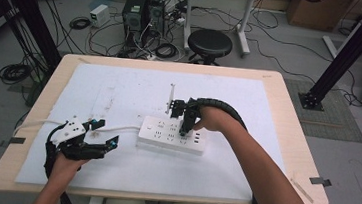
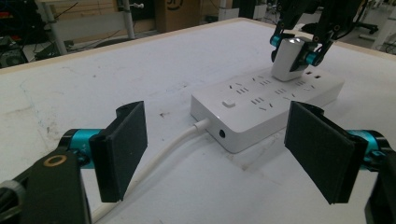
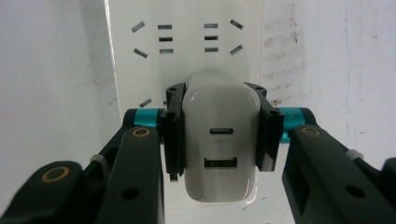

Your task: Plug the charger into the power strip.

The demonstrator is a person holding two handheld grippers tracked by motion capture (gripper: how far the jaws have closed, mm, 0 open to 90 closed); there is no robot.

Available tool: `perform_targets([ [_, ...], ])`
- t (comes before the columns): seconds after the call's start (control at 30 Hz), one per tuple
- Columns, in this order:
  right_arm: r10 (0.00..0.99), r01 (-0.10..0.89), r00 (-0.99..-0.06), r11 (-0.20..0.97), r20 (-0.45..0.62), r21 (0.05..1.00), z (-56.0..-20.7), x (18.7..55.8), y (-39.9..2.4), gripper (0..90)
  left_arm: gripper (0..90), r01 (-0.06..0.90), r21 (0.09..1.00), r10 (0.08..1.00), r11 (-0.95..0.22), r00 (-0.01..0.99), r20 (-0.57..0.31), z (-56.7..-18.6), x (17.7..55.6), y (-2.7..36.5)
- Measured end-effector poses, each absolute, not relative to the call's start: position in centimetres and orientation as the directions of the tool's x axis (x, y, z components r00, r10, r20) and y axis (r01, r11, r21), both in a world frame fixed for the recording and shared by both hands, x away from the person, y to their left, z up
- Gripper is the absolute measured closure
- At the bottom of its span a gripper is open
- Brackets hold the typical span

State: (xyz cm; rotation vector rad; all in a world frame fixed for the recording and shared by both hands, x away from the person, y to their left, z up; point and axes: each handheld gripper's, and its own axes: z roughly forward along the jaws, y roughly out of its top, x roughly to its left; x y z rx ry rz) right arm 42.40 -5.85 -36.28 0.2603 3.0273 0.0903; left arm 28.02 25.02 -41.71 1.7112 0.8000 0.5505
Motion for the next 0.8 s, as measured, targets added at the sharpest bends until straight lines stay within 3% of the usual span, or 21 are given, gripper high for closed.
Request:
perform_targets([
  [0.17,0.179,0.175,-0.979,0.983,-0.095,0.050,-36.5,42.5,-5.5,63.9,21.3,0.235,0.958,0.744,-0.162,0.667,-0.038,-41.9,28.1,25.0],
  [0.47,0.193,0.178,-0.976,0.974,-0.096,0.143,-36.8,42.3,-6.5,61.4,21.3,0.239,0.959,0.748,-0.153,0.662,-0.046,-42.0,28.2,25.4],
  [0.53,0.221,0.205,-0.971,0.965,-0.087,0.162,-37.1,42.3,-6.9,37.0,21.3,0.237,0.959,0.745,-0.155,0.665,-0.044,-41.9,28.2,25.3],
  [0.67,0.344,0.308,-0.938,0.880,-0.038,0.362,-36.2,41.8,-8.8,27.0,21.3,0.235,0.959,0.745,-0.156,0.666,-0.043,-41.9,28.2,25.3],
  [0.8,0.431,0.378,-0.902,0.810,-0.017,0.449,-35.5,41.3,-10.9,21.8,21.3,0.232,0.961,0.741,-0.152,0.670,-0.044,-41.8,28.1,25.0],
])
